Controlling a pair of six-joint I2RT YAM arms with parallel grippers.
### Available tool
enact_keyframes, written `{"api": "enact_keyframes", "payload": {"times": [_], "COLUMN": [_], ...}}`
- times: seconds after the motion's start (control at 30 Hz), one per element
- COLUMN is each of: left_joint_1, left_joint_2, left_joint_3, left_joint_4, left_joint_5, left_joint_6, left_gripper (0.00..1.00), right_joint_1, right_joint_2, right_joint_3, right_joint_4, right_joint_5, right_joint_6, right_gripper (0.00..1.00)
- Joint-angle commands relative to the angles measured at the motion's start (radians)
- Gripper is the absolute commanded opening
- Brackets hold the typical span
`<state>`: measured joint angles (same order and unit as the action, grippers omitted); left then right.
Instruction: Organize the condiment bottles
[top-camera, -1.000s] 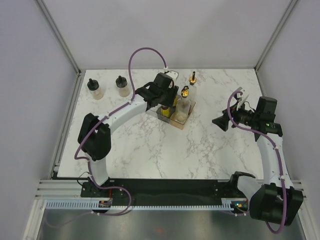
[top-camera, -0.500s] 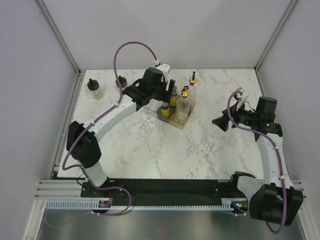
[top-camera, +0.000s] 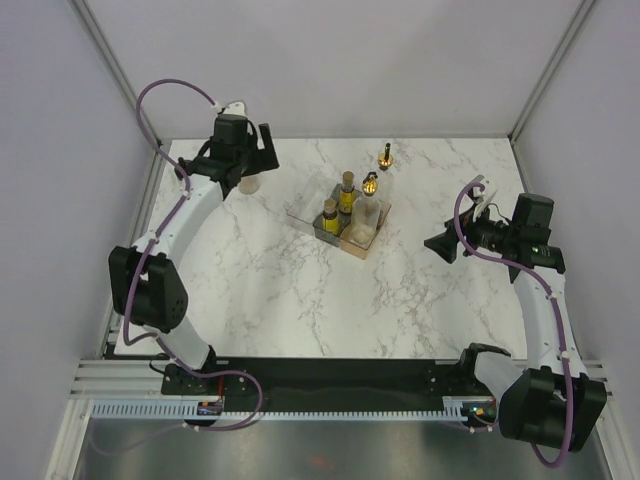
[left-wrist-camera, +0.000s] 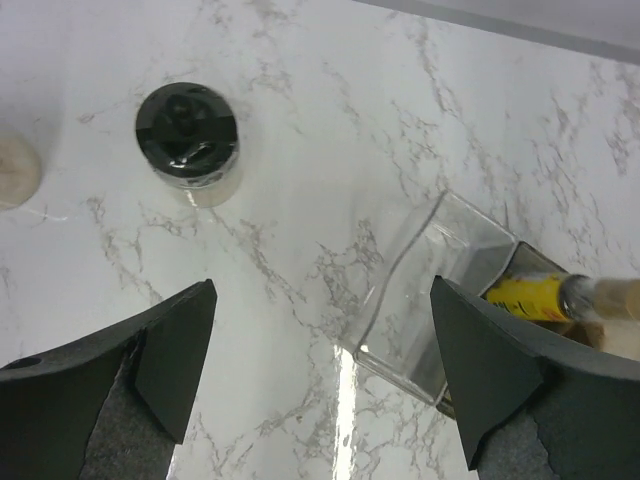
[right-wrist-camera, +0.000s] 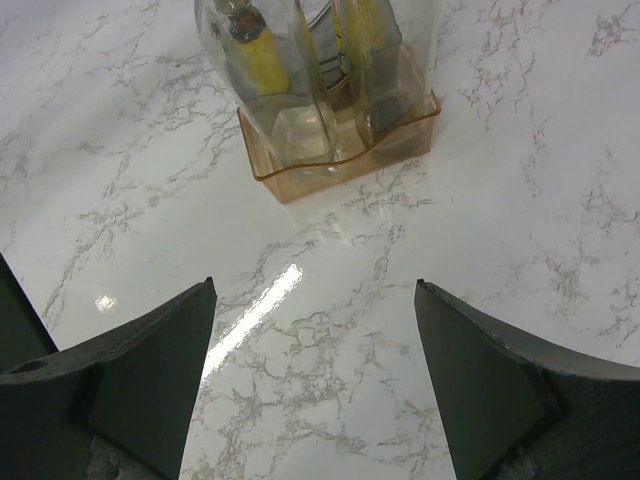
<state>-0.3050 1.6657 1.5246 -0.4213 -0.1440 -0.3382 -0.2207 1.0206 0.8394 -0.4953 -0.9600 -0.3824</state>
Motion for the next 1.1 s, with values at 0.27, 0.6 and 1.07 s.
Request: {"api": "enact_keyframes", "payload": {"times": [0.27, 0.6, 1.07], "left_joint_1": [0.125, 0.149, 0.153], "left_joint_2": [0.268, 0.492, 0.638], "left_joint_3": [0.167, 0.386, 0.548], "left_joint_4": [-0.131, -0.169, -0.183], "left_joint_5": [-0.132, -0.126, -0.21], "left_joint_6": [-0.168, -0.094, -0.055], "left_gripper": [0.98, 1.0, 0.93], "right_joint_1": [0.0, 0.001, 0.001], "right_joint_2": [0.007, 0.018, 0.019], "right_joint_3": [0.02, 0.02, 0.021], "right_joint_4": [0.001, 0.001, 0.0], "right_joint_5": [-0.019, -0.016, -0.011], "right_joint_6": [-0.027, -0.027, -0.03], "right_gripper": [0.9, 0.9, 0.9]}}
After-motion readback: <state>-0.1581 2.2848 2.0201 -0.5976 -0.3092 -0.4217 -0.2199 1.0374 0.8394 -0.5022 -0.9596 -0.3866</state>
